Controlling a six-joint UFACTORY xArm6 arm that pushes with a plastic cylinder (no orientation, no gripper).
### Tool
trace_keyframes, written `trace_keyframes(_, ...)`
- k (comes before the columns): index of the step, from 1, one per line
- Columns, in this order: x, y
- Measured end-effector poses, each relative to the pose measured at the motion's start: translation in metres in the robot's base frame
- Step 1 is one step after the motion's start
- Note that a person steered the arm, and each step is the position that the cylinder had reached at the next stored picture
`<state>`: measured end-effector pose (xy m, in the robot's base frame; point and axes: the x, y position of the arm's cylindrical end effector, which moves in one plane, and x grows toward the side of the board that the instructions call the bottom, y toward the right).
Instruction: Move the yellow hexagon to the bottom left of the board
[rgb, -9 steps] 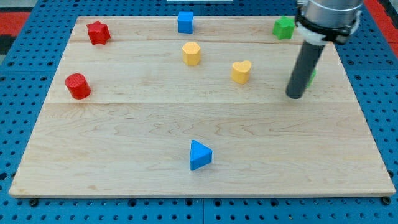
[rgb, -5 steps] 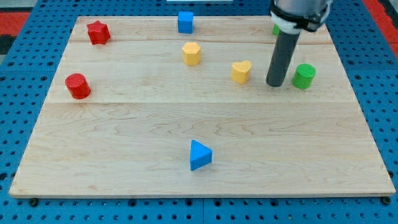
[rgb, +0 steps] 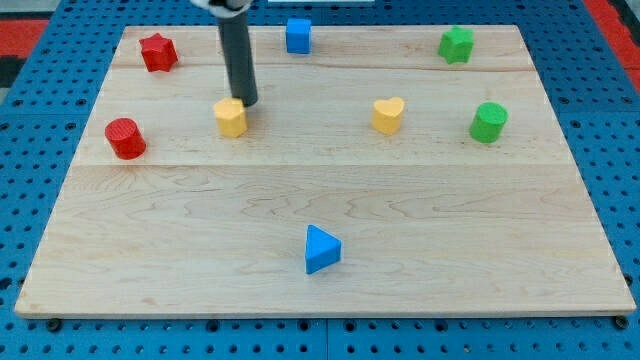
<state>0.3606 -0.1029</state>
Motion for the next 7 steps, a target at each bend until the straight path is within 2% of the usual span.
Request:
trace_keyframes(1,0.067,-0.02)
trace_keyframes(3,0.071,-0.071)
trace_keyframes(4,0.099,-0.107)
trace_keyframes(5,0.154,-0.12)
trace_keyframes(6,0.168,-0.116)
trace_keyframes(7,0.145,-0.042)
